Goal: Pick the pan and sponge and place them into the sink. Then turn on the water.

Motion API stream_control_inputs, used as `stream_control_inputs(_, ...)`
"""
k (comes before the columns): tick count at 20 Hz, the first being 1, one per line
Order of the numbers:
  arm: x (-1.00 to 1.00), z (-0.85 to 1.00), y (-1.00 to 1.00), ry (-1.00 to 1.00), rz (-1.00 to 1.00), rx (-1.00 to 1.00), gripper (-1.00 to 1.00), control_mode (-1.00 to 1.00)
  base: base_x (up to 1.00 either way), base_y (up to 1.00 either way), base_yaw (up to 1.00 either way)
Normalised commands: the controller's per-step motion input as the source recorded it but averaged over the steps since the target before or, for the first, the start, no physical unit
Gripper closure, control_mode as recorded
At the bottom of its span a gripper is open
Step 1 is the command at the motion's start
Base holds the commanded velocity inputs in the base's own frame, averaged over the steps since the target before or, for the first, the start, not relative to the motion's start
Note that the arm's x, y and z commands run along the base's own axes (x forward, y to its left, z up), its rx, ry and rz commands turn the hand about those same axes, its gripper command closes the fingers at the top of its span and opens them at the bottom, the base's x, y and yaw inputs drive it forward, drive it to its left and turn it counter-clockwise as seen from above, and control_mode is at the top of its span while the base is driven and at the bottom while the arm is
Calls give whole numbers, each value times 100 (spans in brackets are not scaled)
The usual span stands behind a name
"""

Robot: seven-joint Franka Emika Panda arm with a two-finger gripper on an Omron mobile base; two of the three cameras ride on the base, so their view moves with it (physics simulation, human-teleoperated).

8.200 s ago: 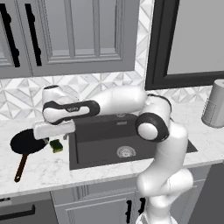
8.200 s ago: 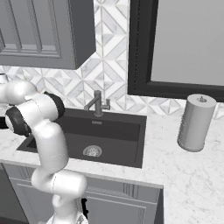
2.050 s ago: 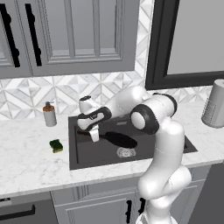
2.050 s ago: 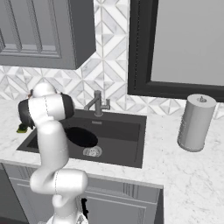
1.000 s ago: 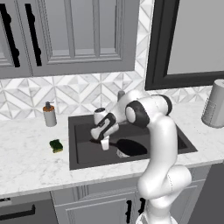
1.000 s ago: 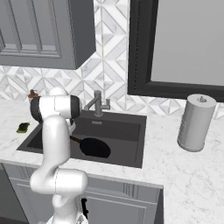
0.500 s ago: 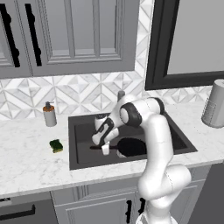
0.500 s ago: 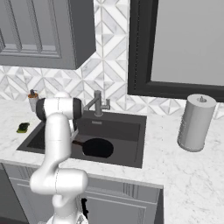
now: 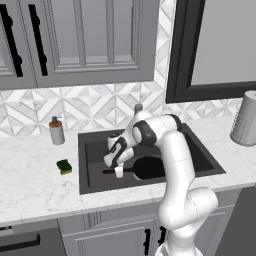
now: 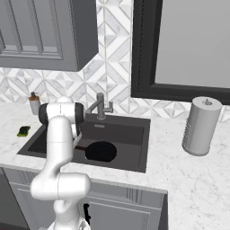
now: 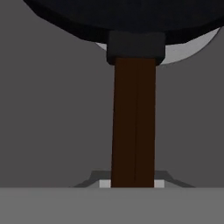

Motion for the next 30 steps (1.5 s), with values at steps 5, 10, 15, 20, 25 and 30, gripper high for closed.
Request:
stream_control_inputs(5,11,-8,14,0,0,0,-100,-100,0,0,0)
stream_control_inputs(10,-7,45,4,0,0,0,-100,-100,0,0,0)
stream_control_inputs(15,-18,83,0,0,0,0,-100,-100,0,0,0)
stream_control_inputs(20,-46,100,2,0,5,0,-100,-100,0,0,0)
stream_control_inputs(25,-38,90,7,0,45,0,-100,-100,0,0,0)
stream_control_inputs(30,-24,47,17,0,65,0,-100,-100,0,0,0)
